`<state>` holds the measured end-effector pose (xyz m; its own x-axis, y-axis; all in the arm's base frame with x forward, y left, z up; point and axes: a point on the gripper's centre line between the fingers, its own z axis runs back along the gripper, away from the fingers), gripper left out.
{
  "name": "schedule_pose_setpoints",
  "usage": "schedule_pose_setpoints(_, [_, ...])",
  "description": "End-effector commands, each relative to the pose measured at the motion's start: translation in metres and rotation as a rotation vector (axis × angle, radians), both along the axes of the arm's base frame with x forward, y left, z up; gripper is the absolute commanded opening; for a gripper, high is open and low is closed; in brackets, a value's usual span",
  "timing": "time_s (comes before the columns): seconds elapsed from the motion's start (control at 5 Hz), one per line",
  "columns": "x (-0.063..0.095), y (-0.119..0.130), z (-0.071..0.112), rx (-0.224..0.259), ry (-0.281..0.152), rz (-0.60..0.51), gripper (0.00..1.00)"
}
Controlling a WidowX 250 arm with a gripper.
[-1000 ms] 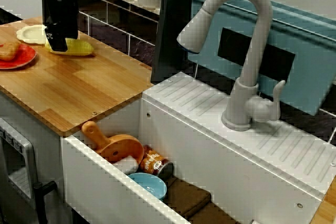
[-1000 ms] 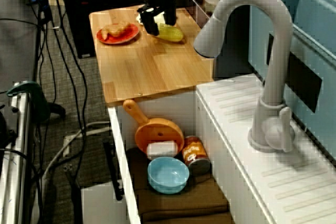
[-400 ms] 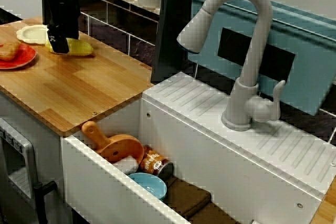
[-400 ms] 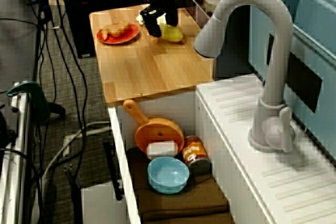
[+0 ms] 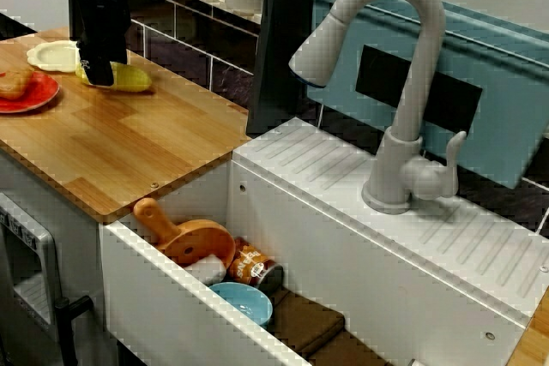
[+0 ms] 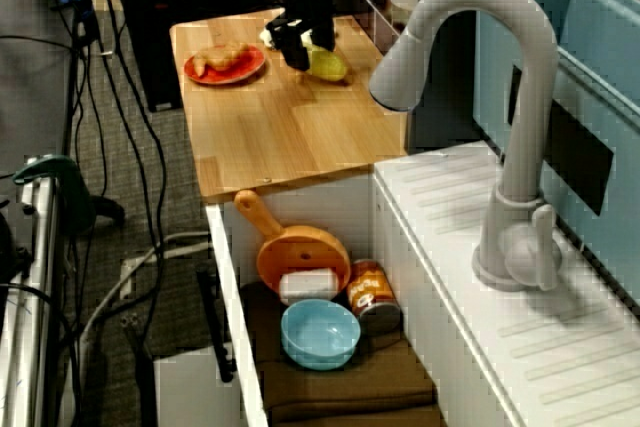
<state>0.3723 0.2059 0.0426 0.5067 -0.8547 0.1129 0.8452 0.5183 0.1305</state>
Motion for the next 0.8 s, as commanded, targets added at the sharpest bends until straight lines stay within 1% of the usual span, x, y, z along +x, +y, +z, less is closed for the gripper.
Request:
schedule_pose_setpoints(0.0, [-0.007,-0.001,0.033,0.009,-0.05,-0.042,0.0])
schedule_pose_setpoints(0.4, [-0.013,-0.013,0.04,0.014,-0.061,-0.074,0.0])
schedule_pose_setpoints(0.6, [-0.014,-0.019,0.041,0.015,-0.059,-0.084,0.0])
